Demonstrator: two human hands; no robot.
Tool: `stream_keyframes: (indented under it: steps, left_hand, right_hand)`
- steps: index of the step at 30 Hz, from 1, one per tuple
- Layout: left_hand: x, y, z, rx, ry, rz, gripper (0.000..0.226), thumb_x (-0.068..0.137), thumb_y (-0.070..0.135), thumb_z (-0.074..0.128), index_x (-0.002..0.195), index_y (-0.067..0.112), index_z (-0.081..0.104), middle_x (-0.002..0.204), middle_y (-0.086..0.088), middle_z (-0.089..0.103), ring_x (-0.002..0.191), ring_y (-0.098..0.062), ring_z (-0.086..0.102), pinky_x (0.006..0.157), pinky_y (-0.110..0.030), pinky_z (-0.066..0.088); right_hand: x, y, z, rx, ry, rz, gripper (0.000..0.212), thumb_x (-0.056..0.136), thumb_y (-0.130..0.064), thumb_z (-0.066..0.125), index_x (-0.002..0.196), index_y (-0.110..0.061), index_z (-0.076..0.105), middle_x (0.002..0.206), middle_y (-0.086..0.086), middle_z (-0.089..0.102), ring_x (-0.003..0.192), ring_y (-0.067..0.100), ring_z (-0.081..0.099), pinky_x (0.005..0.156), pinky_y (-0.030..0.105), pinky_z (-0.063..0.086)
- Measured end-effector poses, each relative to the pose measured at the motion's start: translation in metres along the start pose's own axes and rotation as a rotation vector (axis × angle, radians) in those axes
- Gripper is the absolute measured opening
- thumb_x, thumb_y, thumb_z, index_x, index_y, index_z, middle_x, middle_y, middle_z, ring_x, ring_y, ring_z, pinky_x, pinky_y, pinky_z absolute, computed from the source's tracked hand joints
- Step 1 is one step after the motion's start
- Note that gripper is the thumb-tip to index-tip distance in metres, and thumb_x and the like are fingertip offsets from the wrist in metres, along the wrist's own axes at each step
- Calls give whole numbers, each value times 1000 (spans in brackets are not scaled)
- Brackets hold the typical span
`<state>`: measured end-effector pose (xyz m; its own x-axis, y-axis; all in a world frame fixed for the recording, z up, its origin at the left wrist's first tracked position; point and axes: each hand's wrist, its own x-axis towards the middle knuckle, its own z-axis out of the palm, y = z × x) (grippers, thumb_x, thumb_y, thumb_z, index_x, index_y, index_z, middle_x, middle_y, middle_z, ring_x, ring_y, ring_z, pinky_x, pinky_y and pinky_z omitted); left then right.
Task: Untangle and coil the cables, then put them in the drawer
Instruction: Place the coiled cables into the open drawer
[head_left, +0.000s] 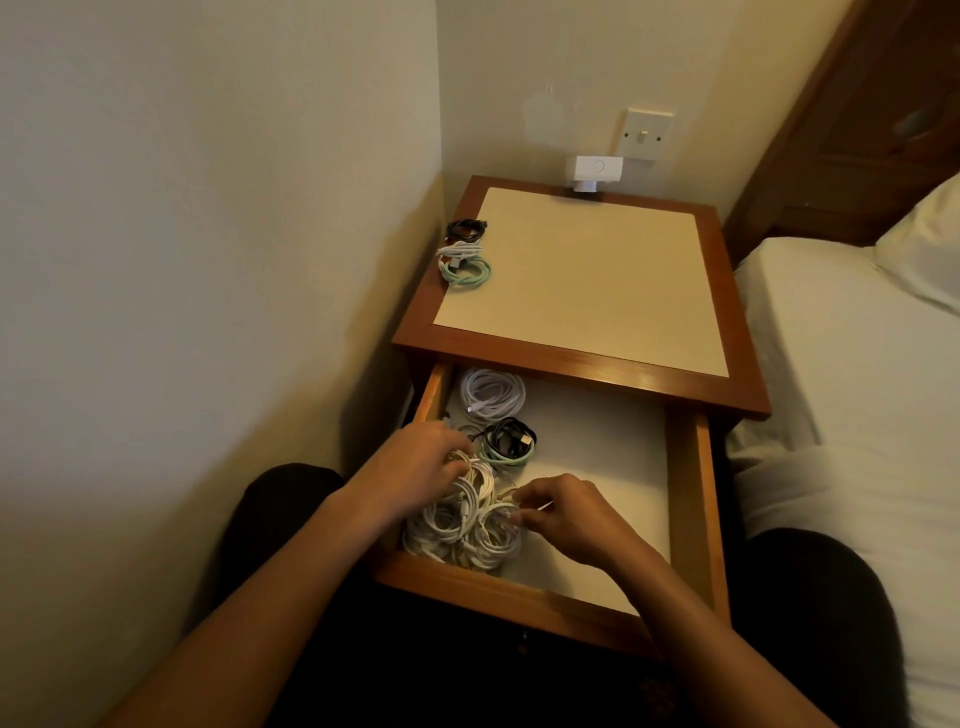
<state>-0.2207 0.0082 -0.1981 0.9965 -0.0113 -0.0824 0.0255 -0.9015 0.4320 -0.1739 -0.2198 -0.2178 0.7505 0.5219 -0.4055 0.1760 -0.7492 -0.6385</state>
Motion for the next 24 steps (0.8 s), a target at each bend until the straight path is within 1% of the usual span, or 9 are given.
stream_keyframes:
  steps: [3,6,9,11,13,15,20,22,24]
  left_hand:
    - [1,1,-13,-50,75,-27,21,98,33,66,118,31,73,113,9,68,96,-5,59,92,-35,53]
    - [10,0,-27,-80,148,-39,19,97,30,66,113,29,75,108,10,68,94,-6,61,87,-32,53]
    - [21,-5,-42,-107,214,-67,18,97,25,65,112,27,75,106,10,67,94,-7,61,82,-24,45]
    - [33,-10,-51,-145,259,-78,19,96,23,65,112,26,75,104,9,68,93,-5,61,79,-21,46]
    - [49,-16,-60,-184,294,-98,18,96,21,66,110,26,76,103,10,69,90,-1,60,74,-10,43]
    - [70,-24,-68,-210,313,-132,18,97,20,64,109,24,76,102,10,69,88,2,57,70,-5,37]
    - [143,-48,-95,-199,387,-187,20,96,22,61,110,22,76,106,5,72,91,-8,61,69,-13,41]
    - [174,-55,-105,-156,425,-195,22,98,20,59,114,20,73,111,-1,73,94,-15,62,77,-25,48]
    - [204,-60,-111,-101,392,-177,28,99,15,56,124,18,69,121,-6,71,105,-24,64,89,-35,50]
  right_hand:
    - [-1,-6,-10,23,55,-30,22,98,-31,70,119,-28,76,112,-9,75,94,2,66,84,32,57]
    - [2,-19,-28,44,128,-54,25,99,-31,67,123,-28,72,117,-11,72,98,0,63,83,26,51]
    - [11,-35,-53,55,210,-103,23,99,-30,68,121,-30,73,113,-13,73,98,-2,64,84,24,52]
    - [20,-46,-71,46,252,-160,22,99,-30,68,120,-29,73,111,-15,72,96,-4,64,80,19,51]
    - [34,-59,-89,39,280,-199,21,99,-28,67,120,-27,73,110,-14,71,96,-3,64,75,14,47]
    - [55,-71,-105,-4,314,-229,21,99,-26,66,118,-25,74,109,-10,73,98,6,66,75,19,47]
    - [133,-97,-126,-130,351,-274,29,98,-22,67,127,-20,70,120,-2,72,104,16,67,88,31,52]
    - [167,-105,-125,-217,360,-282,38,98,-24,67,135,-21,64,131,2,67,115,22,64,99,38,52]
    - [197,-111,-121,-316,356,-319,47,98,-26,66,144,-20,56,145,5,57,129,27,56,107,40,46]
